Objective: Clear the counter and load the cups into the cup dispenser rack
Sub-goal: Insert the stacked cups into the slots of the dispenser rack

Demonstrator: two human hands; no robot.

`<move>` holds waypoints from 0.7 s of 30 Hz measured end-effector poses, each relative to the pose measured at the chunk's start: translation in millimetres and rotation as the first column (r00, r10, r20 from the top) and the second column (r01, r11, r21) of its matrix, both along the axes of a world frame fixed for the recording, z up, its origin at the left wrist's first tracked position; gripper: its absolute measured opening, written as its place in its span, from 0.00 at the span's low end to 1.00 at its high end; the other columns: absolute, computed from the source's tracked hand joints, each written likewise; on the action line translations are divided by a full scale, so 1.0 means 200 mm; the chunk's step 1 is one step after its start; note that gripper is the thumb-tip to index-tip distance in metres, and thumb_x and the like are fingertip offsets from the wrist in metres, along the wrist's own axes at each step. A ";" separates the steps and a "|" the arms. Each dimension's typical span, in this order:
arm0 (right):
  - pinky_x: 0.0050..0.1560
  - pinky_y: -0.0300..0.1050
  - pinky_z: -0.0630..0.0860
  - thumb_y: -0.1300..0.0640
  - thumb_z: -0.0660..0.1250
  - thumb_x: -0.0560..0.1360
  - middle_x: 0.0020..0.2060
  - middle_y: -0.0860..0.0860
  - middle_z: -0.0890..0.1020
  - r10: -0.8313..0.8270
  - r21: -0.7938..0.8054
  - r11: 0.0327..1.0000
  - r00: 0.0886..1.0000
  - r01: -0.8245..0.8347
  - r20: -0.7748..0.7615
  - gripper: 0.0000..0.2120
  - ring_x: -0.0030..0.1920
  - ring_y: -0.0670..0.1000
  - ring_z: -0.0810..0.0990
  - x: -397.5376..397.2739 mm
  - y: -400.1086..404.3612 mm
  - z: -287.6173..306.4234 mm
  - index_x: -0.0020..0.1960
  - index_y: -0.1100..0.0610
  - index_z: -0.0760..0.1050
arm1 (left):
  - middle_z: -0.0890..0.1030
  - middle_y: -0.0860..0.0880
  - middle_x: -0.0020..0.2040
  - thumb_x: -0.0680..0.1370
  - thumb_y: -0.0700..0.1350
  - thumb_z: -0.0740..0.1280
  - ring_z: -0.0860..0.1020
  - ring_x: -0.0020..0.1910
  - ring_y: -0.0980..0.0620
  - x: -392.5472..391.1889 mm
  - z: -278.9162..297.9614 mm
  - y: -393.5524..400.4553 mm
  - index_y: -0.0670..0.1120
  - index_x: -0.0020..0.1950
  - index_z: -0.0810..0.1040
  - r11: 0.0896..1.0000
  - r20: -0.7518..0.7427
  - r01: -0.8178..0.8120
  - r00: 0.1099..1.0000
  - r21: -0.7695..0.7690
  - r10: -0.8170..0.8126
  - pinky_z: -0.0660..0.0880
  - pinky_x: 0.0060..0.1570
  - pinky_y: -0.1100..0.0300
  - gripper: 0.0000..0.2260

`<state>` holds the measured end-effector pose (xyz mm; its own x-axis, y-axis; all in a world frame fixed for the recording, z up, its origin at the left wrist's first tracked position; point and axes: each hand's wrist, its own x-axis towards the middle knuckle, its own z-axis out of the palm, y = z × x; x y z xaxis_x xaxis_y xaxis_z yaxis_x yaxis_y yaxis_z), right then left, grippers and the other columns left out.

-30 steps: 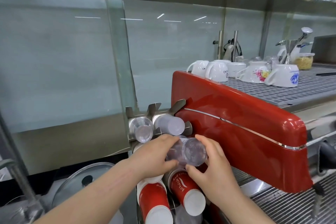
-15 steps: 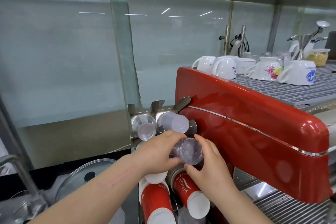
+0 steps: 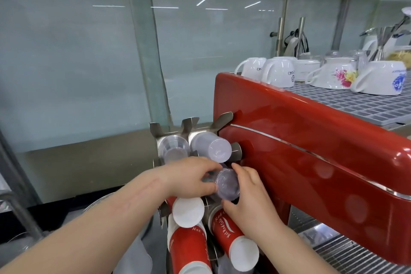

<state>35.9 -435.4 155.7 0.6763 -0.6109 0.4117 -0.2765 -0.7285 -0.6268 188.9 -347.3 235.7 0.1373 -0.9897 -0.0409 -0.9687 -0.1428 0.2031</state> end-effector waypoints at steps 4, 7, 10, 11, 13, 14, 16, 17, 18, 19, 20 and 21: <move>0.65 0.37 0.64 0.52 0.69 0.73 0.71 0.48 0.63 0.003 -0.086 0.996 0.994 -0.012 -0.105 0.35 0.69 0.50 0.66 0.03 -0.01 -0.01 0.75 0.53 0.57 | 0.80 0.51 0.56 0.77 0.53 0.63 0.77 0.55 0.50 0.01 -0.03 -0.01 0.50 0.62 0.74 0.997 -0.012 -0.025 1.000 0.074 0.026 0.75 0.57 0.50 0.15; 0.65 0.38 0.64 0.54 0.68 0.74 0.71 0.51 0.63 -0.008 -0.146 0.989 0.985 -0.017 -0.171 0.35 0.69 0.51 0.66 0.06 -0.02 0.00 0.75 0.55 0.55 | 0.80 0.50 0.56 0.76 0.52 0.61 0.78 0.54 0.49 0.03 -0.04 -0.03 0.50 0.60 0.74 0.993 -0.011 -0.041 0.999 0.108 0.043 0.75 0.56 0.49 0.14; 0.66 0.38 0.64 0.55 0.67 0.74 0.71 0.51 0.61 -0.030 -0.171 0.985 0.976 -0.007 -0.216 0.36 0.70 0.51 0.65 0.09 -0.02 0.01 0.76 0.55 0.53 | 0.80 0.49 0.56 0.74 0.55 0.59 0.78 0.54 0.48 0.04 -0.05 -0.04 0.50 0.61 0.73 0.990 -0.011 -0.052 0.998 0.133 0.054 0.75 0.57 0.47 0.18; 0.66 0.37 0.63 0.55 0.67 0.74 0.71 0.51 0.61 -0.034 -0.174 0.985 0.974 -0.005 -0.222 0.36 0.70 0.51 0.65 0.09 -0.03 0.02 0.76 0.55 0.53 | 0.80 0.50 0.57 0.74 0.56 0.58 0.78 0.54 0.48 0.04 -0.05 -0.04 0.50 0.60 0.73 0.990 -0.021 -0.047 0.998 0.135 0.051 0.75 0.57 0.47 0.18; 0.66 0.37 0.63 0.55 0.67 0.74 0.71 0.51 0.61 -0.038 -0.182 0.983 0.973 -0.005 -0.229 0.36 0.70 0.51 0.65 0.09 -0.03 0.02 0.76 0.56 0.52 | 0.80 0.50 0.56 0.74 0.56 0.59 0.78 0.54 0.49 0.04 -0.05 -0.04 0.51 0.59 0.73 0.989 -0.037 -0.042 0.998 0.140 0.048 0.75 0.57 0.47 0.17; 0.66 0.37 0.63 0.55 0.68 0.74 0.71 0.51 0.61 -0.038 -0.186 0.983 0.971 -0.006 -0.234 0.37 0.70 0.51 0.65 0.09 -0.03 0.02 0.76 0.56 0.52 | 0.80 0.51 0.56 0.74 0.55 0.59 0.78 0.54 0.49 0.04 -0.05 -0.03 0.51 0.59 0.73 0.989 -0.042 -0.041 0.998 0.141 0.048 0.75 0.57 0.47 0.16; 0.67 0.38 0.63 0.55 0.68 0.74 0.71 0.51 0.61 -0.034 -0.183 0.983 0.967 -0.014 -0.254 0.38 0.70 0.51 0.65 0.08 -0.02 0.02 0.77 0.56 0.51 | 0.80 0.51 0.56 0.73 0.56 0.59 0.78 0.54 0.49 0.04 -0.05 -0.02 0.51 0.58 0.74 0.989 -0.048 -0.043 0.998 0.139 0.050 0.75 0.57 0.47 0.17; 0.67 0.38 0.63 0.54 0.68 0.74 0.71 0.51 0.60 -0.029 -0.180 0.984 0.964 -0.020 -0.265 0.39 0.70 0.51 0.64 0.08 -0.02 0.02 0.77 0.56 0.50 | 0.80 0.50 0.55 0.73 0.56 0.60 0.78 0.54 0.49 0.04 -0.05 -0.02 0.51 0.58 0.74 0.989 -0.052 -0.045 0.997 0.140 0.053 0.75 0.57 0.47 0.17; 0.67 0.39 0.64 0.54 0.68 0.74 0.70 0.50 0.60 -0.025 -0.177 0.984 0.961 -0.026 -0.276 0.40 0.70 0.51 0.64 0.07 -0.01 0.02 0.77 0.56 0.49 | 0.80 0.50 0.55 0.74 0.55 0.60 0.78 0.54 0.49 0.04 -0.05 -0.02 0.51 0.58 0.74 0.989 -0.057 -0.044 0.997 0.140 0.052 0.75 0.57 0.47 0.16; 0.66 0.39 0.64 0.53 0.68 0.73 0.70 0.50 0.60 -0.022 -0.175 0.984 0.958 -0.030 -0.285 0.40 0.70 0.51 0.64 0.07 -0.01 0.02 0.77 0.56 0.48 | 0.80 0.51 0.54 0.76 0.55 0.61 0.78 0.53 0.49 0.04 -0.05 -0.02 0.50 0.58 0.75 0.989 -0.062 -0.040 0.997 0.141 0.049 0.75 0.57 0.48 0.14; 0.66 0.39 0.64 0.52 0.68 0.73 0.70 0.51 0.60 -0.021 -0.172 0.985 0.955 -0.031 -0.297 0.41 0.70 0.51 0.65 0.07 -0.01 0.03 0.77 0.56 0.48 | 0.80 0.51 0.55 0.77 0.54 0.61 0.78 0.54 0.50 0.03 -0.04 -0.01 0.51 0.59 0.75 0.989 -0.067 -0.037 0.997 0.142 0.047 0.75 0.57 0.48 0.13; 0.66 0.39 0.65 0.52 0.68 0.74 0.70 0.51 0.61 -0.023 -0.170 0.985 0.949 -0.032 -0.313 0.41 0.70 0.52 0.65 0.06 0.00 0.03 0.77 0.56 0.48 | 0.80 0.52 0.56 0.77 0.54 0.62 0.78 0.54 0.51 0.03 -0.03 0.00 0.51 0.60 0.75 0.989 -0.071 -0.036 0.996 0.144 0.046 0.75 0.58 0.49 0.13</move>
<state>48.1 -435.9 162.5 0.7903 -0.5467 0.2766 -0.4351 -0.8187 -0.3748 194.4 -348.2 229.2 0.1690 -0.9667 -0.1923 -0.9446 -0.2146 0.2483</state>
